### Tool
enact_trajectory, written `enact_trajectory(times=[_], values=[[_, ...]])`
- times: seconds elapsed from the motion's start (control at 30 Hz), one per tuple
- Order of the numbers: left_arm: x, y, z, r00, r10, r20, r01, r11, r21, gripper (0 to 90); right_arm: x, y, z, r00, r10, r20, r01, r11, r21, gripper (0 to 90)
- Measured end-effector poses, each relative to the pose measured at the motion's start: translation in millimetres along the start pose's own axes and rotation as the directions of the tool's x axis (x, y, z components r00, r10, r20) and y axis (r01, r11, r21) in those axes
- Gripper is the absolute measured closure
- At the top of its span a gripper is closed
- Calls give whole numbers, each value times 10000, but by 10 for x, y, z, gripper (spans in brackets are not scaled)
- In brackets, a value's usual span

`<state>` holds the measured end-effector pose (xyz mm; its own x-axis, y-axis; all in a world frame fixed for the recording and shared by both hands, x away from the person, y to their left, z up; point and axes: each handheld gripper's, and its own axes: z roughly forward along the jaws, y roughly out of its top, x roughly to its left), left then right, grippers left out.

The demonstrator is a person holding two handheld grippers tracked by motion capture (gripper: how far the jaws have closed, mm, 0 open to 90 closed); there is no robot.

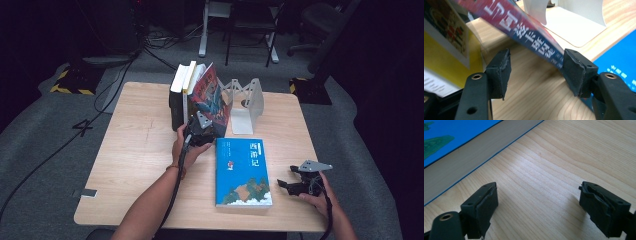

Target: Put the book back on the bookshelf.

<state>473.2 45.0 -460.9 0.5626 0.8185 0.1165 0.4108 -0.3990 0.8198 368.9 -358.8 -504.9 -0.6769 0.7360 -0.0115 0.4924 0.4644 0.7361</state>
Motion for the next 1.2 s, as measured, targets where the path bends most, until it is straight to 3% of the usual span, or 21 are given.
enact_trajectory(times=[0.17,0.57,0.67,0.7,1.07,1.2], values=[[25,-54,-86,9994,347,-5,-347,9991,228,379,0,0,0,10000,1,1,-1,10000,0,154],[70,-176,-372,9894,1238,760,-1279,9905,507,302,2,0,1,10000,17,13,-17,10000,1,154],[67,-208,-410,9872,1298,928,-1355,9891,573,278,3,0,1,10000,22,14,-22,10000,0,154],[70,-252,-468,9817,1433,1251,-1524,9861,659,263,3,0,1,10000,22,16,-22,10000,1,154],[41,-414,-707,9652,1859,1839,-2011,9772,679,241,5,0,1,10000,32,54,-32,10000,-9,154],[17,-490,-780,9510,2185,2186,-2388,9685,708,234,8,-1,0,10000,62,73,-62,10000,-8,154]])
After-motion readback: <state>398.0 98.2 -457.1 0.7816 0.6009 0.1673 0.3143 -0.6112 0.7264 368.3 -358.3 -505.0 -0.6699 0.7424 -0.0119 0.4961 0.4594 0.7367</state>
